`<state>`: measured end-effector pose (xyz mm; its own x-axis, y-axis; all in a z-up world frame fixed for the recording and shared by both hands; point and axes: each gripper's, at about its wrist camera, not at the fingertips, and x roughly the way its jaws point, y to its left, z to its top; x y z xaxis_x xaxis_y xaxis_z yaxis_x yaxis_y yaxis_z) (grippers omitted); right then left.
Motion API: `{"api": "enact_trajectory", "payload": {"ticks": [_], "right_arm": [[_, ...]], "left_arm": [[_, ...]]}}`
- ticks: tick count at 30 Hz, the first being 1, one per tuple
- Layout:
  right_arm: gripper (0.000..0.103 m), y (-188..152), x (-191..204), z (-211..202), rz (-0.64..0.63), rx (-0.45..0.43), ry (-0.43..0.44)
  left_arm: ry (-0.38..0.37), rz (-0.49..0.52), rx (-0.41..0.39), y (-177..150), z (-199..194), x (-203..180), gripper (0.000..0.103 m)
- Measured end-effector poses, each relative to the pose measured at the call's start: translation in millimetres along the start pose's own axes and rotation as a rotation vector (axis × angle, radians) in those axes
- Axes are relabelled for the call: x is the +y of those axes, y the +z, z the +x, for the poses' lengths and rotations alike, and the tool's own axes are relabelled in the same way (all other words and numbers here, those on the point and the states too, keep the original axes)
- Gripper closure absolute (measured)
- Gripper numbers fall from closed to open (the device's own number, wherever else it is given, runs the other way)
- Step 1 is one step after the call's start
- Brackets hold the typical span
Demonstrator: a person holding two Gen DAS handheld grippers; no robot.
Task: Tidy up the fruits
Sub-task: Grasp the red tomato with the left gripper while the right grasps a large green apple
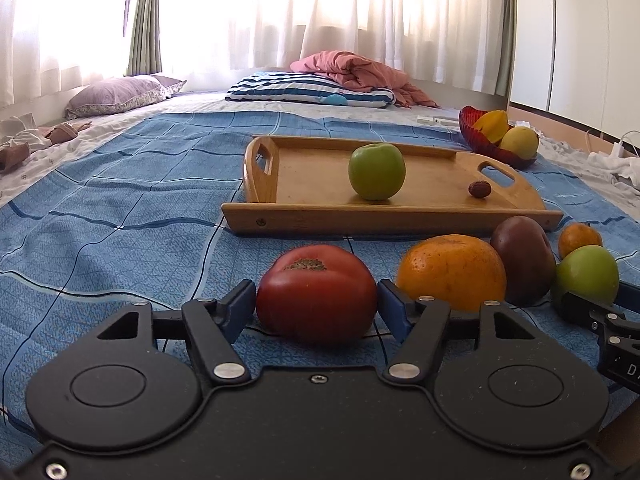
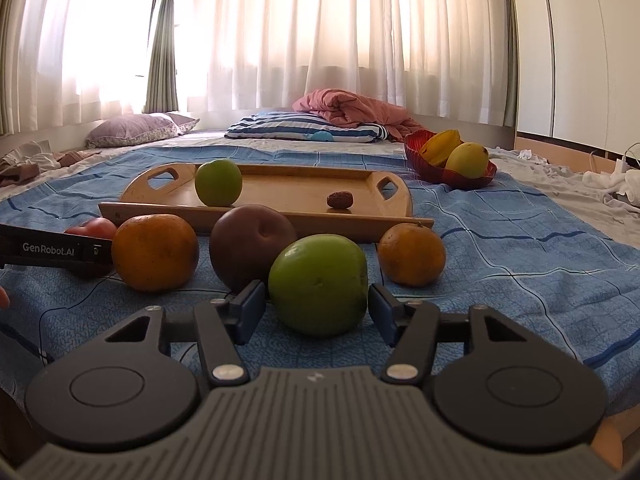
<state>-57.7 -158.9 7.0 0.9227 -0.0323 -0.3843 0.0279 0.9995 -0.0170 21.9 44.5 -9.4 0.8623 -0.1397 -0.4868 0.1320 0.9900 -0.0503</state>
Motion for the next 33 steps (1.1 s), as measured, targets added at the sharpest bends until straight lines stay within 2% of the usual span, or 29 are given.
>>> {"api": "enact_trajectory", "payload": {"ticks": [15,18,21,33], "right_arm": [[0.04,0.2,-0.1,2.9,0.007,0.005,-0.009],[0.04,0.1,0.1,4.6,0.004,0.007,-0.014],[0.04,0.2,2.1,6.0,-0.009,0.013,-0.024],[0.045,4.7,4.3,9.2,-0.002,0.035,-0.044]], "left_arm": [[0.005,0.002,0.0,0.2,3.3,-1.3,0.04],[0.015,-0.023,-0.008,0.0,1.7,-0.8,0.041],[0.022,-0.003,-0.01,-0.3,3.0,-3.1,0.041],[0.047,0.007,-0.008,2.6,0.3,-8.5,0.042]]}}
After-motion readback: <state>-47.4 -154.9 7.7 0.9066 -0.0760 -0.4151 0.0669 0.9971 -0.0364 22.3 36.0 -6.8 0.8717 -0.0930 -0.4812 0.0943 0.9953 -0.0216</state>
